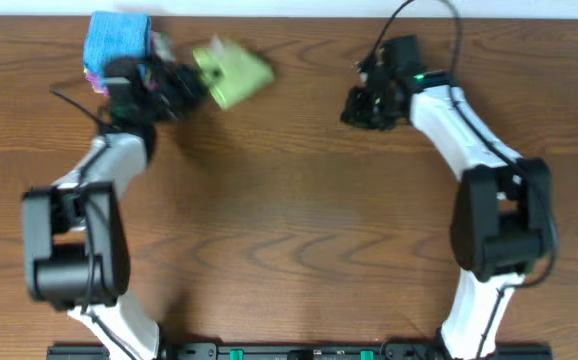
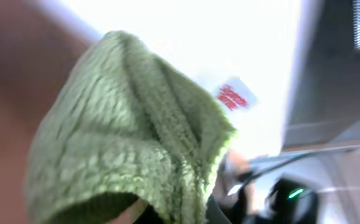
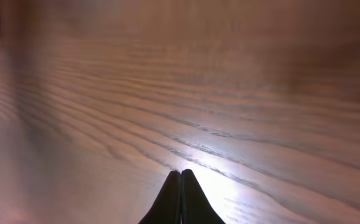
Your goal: Fold the cloth
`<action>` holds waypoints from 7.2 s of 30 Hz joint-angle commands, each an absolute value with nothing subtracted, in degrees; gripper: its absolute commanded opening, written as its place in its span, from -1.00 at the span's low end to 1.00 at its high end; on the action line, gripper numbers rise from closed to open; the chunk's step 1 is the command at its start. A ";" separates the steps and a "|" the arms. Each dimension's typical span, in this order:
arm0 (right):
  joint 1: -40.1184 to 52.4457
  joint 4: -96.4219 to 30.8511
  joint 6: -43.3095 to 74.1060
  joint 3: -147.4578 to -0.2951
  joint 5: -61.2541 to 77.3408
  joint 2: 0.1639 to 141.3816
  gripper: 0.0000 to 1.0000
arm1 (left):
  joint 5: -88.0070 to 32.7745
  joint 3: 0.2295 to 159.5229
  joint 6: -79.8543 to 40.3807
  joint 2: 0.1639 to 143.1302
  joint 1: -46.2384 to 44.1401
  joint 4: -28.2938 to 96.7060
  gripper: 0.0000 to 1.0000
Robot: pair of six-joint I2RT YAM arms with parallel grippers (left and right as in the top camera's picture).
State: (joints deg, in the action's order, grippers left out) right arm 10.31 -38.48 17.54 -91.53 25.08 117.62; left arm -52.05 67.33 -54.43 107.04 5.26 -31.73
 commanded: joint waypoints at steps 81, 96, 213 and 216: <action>14.35 -43.07 12.56 -92.68 25.98 114.30 -0.97 | -55.48 84.44 -67.20 118.17 34.48 -10.66 0.91; 13.15 -49.32 7.51 -92.68 18.13 100.42 -0.97 | -39.51 84.44 -11.49 92.29 30.57 42.24 0.91; 13.19 -76.25 3.60 -58.35 10.79 26.24 0.99 | -7.07 7.25 2.59 0.27 -6.39 25.21 0.91; 13.19 -76.25 3.60 -58.35 10.79 26.24 0.99 | -7.07 7.25 2.59 0.27 -6.39 25.21 0.91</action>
State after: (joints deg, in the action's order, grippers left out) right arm 13.93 -76.09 3.64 -58.41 10.57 26.57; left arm -6.26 8.38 1.96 0.62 -6.74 25.41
